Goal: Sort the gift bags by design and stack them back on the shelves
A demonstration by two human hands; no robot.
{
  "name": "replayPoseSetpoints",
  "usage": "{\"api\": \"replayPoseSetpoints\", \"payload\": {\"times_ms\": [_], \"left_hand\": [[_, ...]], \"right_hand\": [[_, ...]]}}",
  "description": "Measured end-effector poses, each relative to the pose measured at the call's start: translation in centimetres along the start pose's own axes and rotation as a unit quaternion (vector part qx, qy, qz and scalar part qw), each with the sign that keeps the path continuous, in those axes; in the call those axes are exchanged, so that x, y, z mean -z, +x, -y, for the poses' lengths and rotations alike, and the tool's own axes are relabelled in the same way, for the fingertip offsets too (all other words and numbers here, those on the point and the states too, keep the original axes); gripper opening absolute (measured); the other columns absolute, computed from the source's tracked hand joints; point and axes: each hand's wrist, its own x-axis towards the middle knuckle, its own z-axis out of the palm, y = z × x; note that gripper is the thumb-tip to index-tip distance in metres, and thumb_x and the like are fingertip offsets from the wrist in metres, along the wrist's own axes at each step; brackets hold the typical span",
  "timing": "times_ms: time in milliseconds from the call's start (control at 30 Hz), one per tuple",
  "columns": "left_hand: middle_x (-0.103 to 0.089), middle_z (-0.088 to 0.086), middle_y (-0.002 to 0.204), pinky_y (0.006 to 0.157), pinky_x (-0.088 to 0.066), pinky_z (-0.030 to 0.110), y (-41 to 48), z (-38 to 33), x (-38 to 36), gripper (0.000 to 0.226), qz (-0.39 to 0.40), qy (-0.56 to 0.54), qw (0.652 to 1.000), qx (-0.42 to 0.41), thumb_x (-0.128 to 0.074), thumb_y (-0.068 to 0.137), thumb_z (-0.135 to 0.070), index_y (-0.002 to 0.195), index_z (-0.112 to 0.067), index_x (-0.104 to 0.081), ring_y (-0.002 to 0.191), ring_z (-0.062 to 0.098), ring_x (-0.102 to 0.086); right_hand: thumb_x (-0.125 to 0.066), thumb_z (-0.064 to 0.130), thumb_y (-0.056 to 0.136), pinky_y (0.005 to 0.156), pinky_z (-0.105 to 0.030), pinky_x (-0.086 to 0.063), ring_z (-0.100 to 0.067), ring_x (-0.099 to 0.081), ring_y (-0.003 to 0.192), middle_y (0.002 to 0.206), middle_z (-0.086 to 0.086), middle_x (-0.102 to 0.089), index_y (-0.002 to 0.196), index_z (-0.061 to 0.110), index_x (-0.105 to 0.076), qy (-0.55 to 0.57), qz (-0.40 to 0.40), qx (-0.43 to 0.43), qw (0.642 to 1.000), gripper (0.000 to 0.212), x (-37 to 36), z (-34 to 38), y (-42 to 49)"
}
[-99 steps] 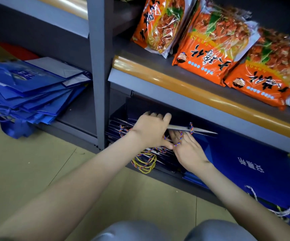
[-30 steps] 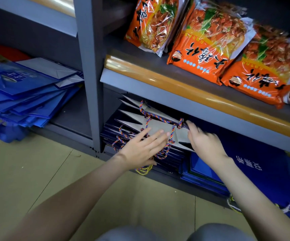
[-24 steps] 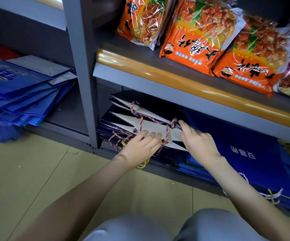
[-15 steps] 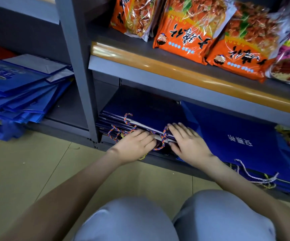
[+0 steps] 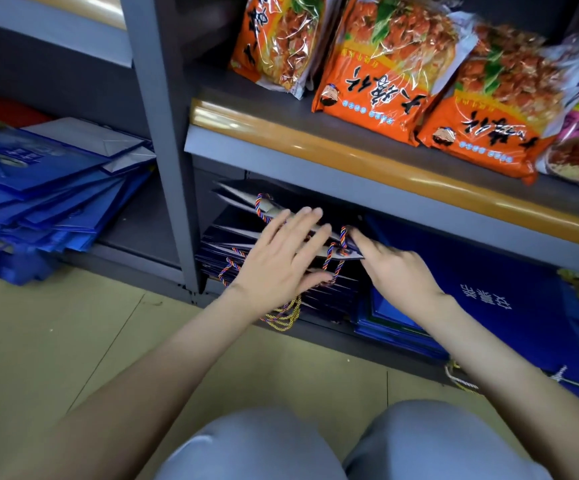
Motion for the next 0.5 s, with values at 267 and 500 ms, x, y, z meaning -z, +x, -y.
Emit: {"api": "replayPoseSetpoints", "payload": {"times_ms": [267,500], "left_hand": [[-0.043,0.017,0.135,0.100,-0.027,0.043,0.5,0.7,-2.5,0.092,0.078,0.159,0.983,-0.043,-0.068,0.074,-0.057,0.140,-0.007,-0.027,0.121,0.030,-0.044],[-0.036,0.010,0.150,0.117,0.000,0.042,-3.1,-0.5,-5.4,0.062,0.182,0.093,0.964,-0.171,-0.035,0.093,-0.041,0.148,-0.014,-0.030,0.139,0.024,-0.033]], "right_hand": [[-0.084,-0.001,0.064,0.031,-0.025,-0.037,-0.030,-0.056,0.037,0.068,-0.012,-0.067,0.121,0.000,-0.061,0.014,0.004,-0.024,1.000,0.062,0.7,-0.4,1.2],[-0.079,-0.004,0.068,0.030,-0.026,-0.036,-0.032,-0.049,0.030,0.053,-0.013,-0.057,0.111,-0.003,-0.062,0.001,-0.031,-0.080,0.996,0.046,-0.5,0.2,3.7]]}}
